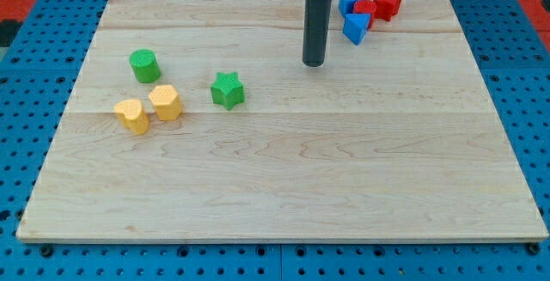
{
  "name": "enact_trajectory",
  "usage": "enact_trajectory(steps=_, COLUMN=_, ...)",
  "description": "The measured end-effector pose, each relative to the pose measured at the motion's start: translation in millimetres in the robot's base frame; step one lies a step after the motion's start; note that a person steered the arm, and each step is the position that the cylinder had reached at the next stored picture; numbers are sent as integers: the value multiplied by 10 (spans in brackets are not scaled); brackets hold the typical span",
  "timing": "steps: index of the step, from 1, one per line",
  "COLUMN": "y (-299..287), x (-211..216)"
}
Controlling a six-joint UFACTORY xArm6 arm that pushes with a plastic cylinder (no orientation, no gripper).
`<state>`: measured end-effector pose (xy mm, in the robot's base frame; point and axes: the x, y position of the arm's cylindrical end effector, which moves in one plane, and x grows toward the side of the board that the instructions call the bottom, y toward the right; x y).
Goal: Put the green circle in between the green star and the yellow hexagon
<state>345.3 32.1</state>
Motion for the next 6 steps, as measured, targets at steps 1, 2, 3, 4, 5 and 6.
enact_trajectory(steps=1, y=-1035, x=-542)
enact_trajectory(steps=2, y=-2381, x=-511)
enact_trajectory(steps=3, y=-2512, x=-33)
enact_trajectory(steps=4, y=-1585, x=299)
enact_trajectory(steps=5, y=-1962, x=242)
enact_trajectory(steps=6, y=-3103, x=483)
